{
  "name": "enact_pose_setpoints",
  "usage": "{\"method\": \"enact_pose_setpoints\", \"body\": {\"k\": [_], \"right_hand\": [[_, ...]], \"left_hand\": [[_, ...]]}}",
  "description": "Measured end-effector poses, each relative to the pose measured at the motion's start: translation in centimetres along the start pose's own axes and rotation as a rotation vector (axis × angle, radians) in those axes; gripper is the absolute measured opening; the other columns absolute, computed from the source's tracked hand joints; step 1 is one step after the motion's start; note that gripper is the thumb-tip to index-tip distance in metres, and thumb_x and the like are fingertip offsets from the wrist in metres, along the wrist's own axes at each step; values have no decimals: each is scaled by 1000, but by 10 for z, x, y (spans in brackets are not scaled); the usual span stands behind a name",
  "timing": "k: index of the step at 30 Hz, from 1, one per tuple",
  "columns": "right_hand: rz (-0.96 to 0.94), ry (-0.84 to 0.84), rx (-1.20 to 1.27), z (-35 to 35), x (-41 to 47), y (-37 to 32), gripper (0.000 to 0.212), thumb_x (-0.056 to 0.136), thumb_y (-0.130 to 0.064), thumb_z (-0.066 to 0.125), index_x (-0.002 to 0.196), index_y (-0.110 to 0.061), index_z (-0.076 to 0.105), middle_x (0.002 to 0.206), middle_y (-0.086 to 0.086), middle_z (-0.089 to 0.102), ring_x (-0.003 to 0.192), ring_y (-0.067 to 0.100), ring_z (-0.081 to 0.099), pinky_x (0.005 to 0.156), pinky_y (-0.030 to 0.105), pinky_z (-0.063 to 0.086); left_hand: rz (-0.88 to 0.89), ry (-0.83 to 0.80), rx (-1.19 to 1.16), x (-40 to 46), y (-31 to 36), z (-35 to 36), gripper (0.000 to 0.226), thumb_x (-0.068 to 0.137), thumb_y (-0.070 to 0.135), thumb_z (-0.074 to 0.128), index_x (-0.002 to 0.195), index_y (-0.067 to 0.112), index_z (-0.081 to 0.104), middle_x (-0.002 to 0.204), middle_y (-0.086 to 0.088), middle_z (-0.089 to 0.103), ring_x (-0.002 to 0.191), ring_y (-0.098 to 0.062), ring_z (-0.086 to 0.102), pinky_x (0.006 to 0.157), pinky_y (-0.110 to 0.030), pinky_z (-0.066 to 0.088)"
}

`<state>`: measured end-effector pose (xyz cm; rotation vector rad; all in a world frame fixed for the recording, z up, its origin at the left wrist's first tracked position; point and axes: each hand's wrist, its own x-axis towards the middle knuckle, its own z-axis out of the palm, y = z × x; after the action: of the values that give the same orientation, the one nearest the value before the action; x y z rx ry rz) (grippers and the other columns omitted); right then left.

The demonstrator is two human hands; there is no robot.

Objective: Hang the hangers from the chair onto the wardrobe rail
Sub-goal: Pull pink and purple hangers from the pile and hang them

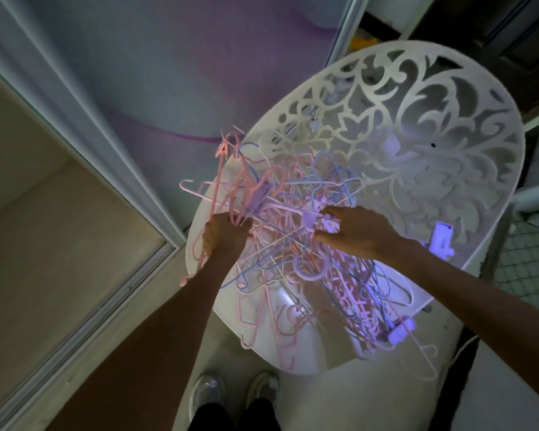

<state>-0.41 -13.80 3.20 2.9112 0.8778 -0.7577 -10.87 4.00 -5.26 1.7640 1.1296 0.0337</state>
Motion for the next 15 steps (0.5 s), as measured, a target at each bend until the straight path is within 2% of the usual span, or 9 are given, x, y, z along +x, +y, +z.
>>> {"method": "enact_pose_setpoints", "body": {"k": [3, 7, 9, 12, 15], "right_hand": [[-35, 23, -81, 0, 6, 1, 52, 83, -56, 53, 129, -33, 48, 126, 3, 60, 116, 28, 55, 94, 34, 42], [-166, 68, -260, 2, 11, 9, 57, 82, -60, 53, 132, -36, 43, 122, 2, 62, 113, 26, 58, 89, 33, 44], [-215, 46, -296, 3, 9, 17, 58, 82, -62, 52, 133, -38, 42, 121, -2, 62, 113, 22, 59, 86, 31, 45], [-242, 27, -294, -1, 3, 33, 58, 79, -59, 57, 133, -43, 42, 121, -7, 60, 113, 16, 58, 84, 27, 44], [-212, 43, -246, -8, -5, 50, 56, 78, -55, 61, 131, -47, 44, 120, -9, 62, 114, 15, 57, 81, 24, 42]], "left_hand": [[-62, -34, -87, 1, -3, -5, 23, 77, 33, 70, 90, 15, 76, 80, -6, 76, 75, -20, 70, 78, -36, 57], [-85, -103, -157, 9, -3, -9, 12, 66, 35, 76, 67, 24, 72, 68, -2, 75, 74, -20, 72, 80, -45, 57], [-83, -103, -134, 15, -1, -10, 14, 65, 36, 73, 70, 23, 73, 74, -4, 74, 77, -24, 71, 81, -44, 57], [-74, -97, -106, 23, 1, -10, 10, 74, 30, 73, 76, 21, 72, 80, -6, 74, 81, -26, 71, 81, -43, 57], [-45, -123, -127, 28, -3, -12, 13, 72, 31, 77, 72, 24, 66, 74, 1, 73, 75, -21, 72, 81, -40, 57]]}}
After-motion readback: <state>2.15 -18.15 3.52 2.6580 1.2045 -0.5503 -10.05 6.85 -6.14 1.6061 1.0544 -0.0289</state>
